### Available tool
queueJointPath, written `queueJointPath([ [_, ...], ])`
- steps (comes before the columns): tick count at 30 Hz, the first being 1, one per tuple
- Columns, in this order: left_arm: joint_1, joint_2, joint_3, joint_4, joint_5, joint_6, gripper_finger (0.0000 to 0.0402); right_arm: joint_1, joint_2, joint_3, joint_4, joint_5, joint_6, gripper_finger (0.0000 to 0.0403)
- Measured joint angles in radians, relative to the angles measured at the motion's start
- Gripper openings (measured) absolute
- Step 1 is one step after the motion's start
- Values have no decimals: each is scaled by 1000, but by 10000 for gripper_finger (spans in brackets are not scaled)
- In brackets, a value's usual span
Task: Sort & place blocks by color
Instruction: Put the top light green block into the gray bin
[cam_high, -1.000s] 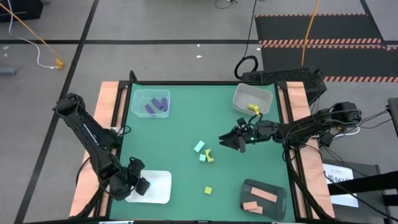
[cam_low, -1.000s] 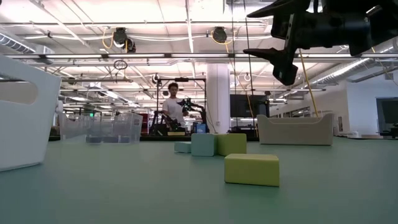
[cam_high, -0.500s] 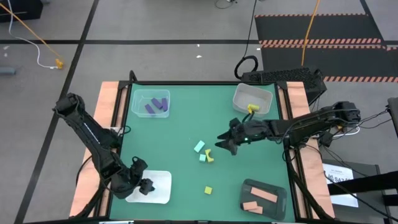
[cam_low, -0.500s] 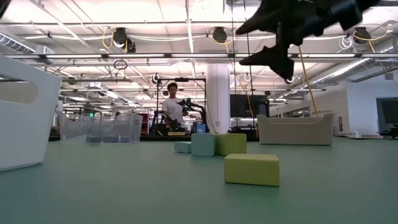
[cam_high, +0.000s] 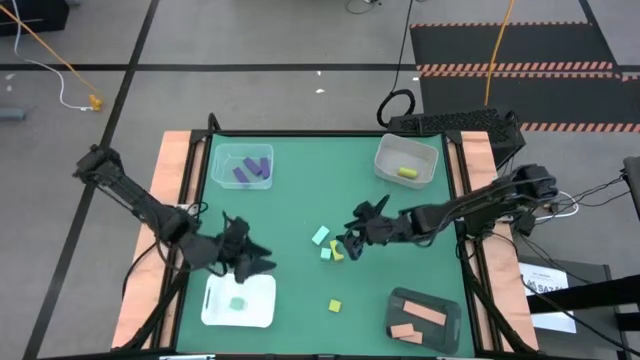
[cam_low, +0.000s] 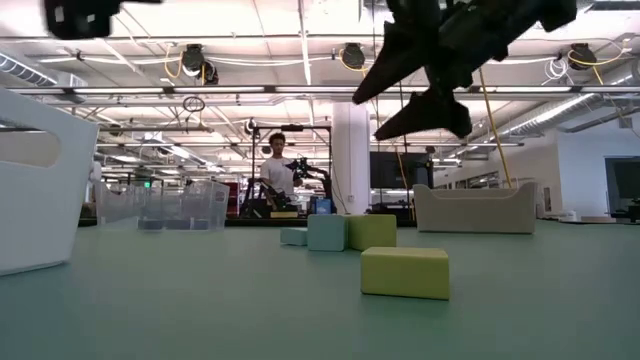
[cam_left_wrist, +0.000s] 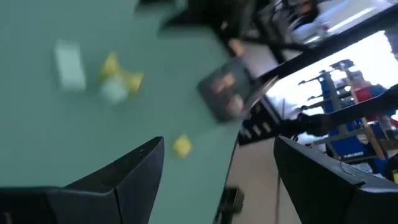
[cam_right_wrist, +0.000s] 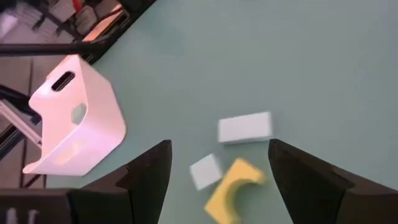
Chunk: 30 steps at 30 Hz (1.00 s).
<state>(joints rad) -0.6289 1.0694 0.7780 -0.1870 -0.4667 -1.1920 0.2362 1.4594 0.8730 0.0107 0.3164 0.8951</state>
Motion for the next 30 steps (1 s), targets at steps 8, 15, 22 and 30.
queueJointPath([
  [8,74,-129,0,30,1,370,303,70,154,0,89,36,77,256],
  [15,98,-195,0,25,2,585,303,155,261,0,175,179,-63,256],
  [22,98,-208,0,19,3,667,303,198,350,0,314,251,-177,256],
  [30,98,-208,0,-30,4,670,303,196,389,0,306,337,-261,256],
])
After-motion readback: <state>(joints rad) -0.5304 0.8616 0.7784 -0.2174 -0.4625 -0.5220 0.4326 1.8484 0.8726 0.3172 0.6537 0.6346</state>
